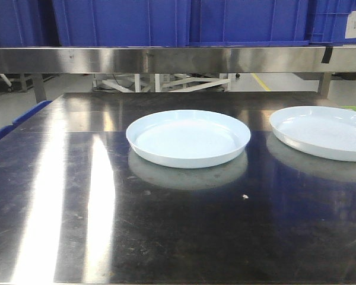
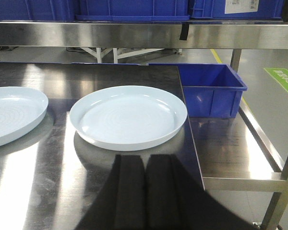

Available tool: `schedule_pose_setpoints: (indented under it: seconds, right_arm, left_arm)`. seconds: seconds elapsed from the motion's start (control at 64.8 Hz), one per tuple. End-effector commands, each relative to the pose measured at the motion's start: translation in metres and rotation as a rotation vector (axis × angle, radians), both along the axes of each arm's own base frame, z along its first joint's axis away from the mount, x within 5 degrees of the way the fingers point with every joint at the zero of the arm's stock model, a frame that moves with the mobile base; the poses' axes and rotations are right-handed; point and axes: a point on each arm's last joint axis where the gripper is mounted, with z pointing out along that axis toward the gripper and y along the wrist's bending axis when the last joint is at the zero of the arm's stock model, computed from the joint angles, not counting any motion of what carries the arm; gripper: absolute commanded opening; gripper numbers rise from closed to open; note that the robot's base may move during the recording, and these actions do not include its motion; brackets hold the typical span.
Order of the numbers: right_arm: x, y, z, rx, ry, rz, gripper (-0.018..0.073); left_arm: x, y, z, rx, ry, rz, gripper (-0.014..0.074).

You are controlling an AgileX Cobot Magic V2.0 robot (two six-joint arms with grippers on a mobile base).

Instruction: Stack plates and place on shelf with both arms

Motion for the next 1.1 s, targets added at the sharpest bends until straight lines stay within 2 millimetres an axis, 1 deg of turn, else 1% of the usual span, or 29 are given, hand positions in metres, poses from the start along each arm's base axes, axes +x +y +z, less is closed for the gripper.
schedule_pose_setpoints:
  seconds: [0.0, 0.185, 0.262, 0.386, 0.525, 0.617, 0.71, 0.864, 0.988, 1.08]
  right_arm:
    - [-0.001, -0.001, 0.009, -0.008, -0.104, -0.005, 0.0055]
    - [-0.001, -0.001, 0.009, -0.008, -0.112, -0.006, 0.0055]
    - [-0.001, -0.001, 0.013, -0.008, -0.152, -0.009, 0.0055]
    - [-0.003, -0.002, 0.023, -0.01, -0.265, -0.019, 0.0055]
    - [-0.003, -0.002, 0.023, 0.015, -0.262, -0.017, 0.0055]
    - [-0.003, -0.001, 0.026, 0.03, -0.253, -0.014, 0.0055]
    - [-0.002, -0.001, 0.034, 0.031, -0.208, -0.01, 0.0055]
    - [0.005, -0.001, 0.057, 0.018, -0.103, -0.004, 0.0055]
    - [0.024, 0.0, 0.076, 0.023, 0.076, 0.004, 0.0055]
    - [0.044, 0.0, 0.078, 0.026, 0.204, 0.005, 0.0055]
  left_arm:
    - [0.001, 0.0, 0.018, -0.024, -0.118, -0.001, 0.0082]
    - [0.001, 0.0, 0.018, -0.024, -0.118, -0.001, 0.0083]
    - [0.001, 0.0, 0.018, -0.024, -0.118, -0.001, 0.0083]
    - [0.001, 0.0, 0.018, -0.024, -0.118, -0.001, 0.0083]
    - [0.001, 0.0, 0.018, -0.024, -0.118, -0.001, 0.0083]
    - [0.001, 0.0, 0.018, -0.024, -0.118, -0.001, 0.0083]
    - [0.001, 0.0, 0.018, -0.024, -0.118, -0.001, 0.0083]
    - [0.001, 0.0, 0.018, -0.024, -0.118, -0.001, 0.0083]
    - [0.001, 0.0, 0.018, -0.024, -0.118, -0.001, 0.0083]
    - [0.001, 0.0, 0.018, -0.024, -0.118, -0.001, 0.0083]
